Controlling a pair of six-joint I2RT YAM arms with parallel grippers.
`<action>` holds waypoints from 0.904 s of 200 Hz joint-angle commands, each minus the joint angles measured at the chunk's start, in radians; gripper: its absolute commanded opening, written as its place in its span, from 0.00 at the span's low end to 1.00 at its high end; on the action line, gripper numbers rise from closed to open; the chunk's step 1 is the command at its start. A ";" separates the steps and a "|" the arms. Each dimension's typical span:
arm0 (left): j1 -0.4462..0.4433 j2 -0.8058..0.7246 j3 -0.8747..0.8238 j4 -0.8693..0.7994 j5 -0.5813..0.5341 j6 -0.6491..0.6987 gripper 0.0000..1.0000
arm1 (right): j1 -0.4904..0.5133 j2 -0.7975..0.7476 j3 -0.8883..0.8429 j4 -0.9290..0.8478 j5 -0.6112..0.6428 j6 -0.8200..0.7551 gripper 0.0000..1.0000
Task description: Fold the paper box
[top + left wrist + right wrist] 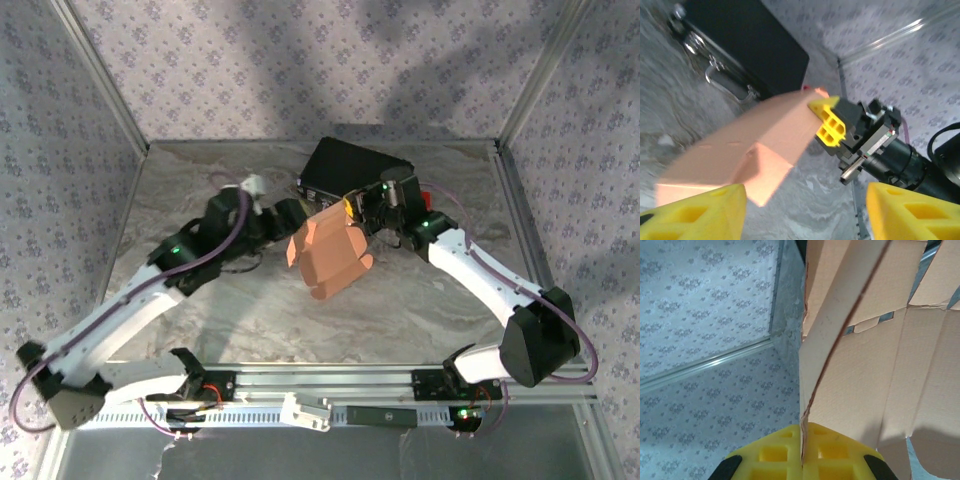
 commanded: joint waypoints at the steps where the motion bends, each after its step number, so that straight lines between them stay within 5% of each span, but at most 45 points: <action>1: 0.139 -0.059 -0.144 0.047 0.105 0.046 0.58 | -0.011 -0.043 -0.004 -0.080 0.026 0.030 0.00; 21: 0.234 -0.055 -0.247 0.164 0.229 0.096 0.56 | -0.004 -0.069 -0.005 -0.146 0.061 0.041 0.00; 60: 0.286 -0.031 -0.329 0.193 0.231 0.178 0.49 | 0.042 -0.105 -0.065 -0.171 0.137 0.061 0.00; 121: 0.294 -0.047 -0.437 0.229 0.208 0.251 0.43 | 0.037 -0.065 -0.279 0.318 0.141 -0.027 0.00; 181: 0.295 -0.065 -0.547 0.306 0.207 0.313 0.42 | 0.011 -0.010 -0.388 0.560 0.046 -0.157 0.00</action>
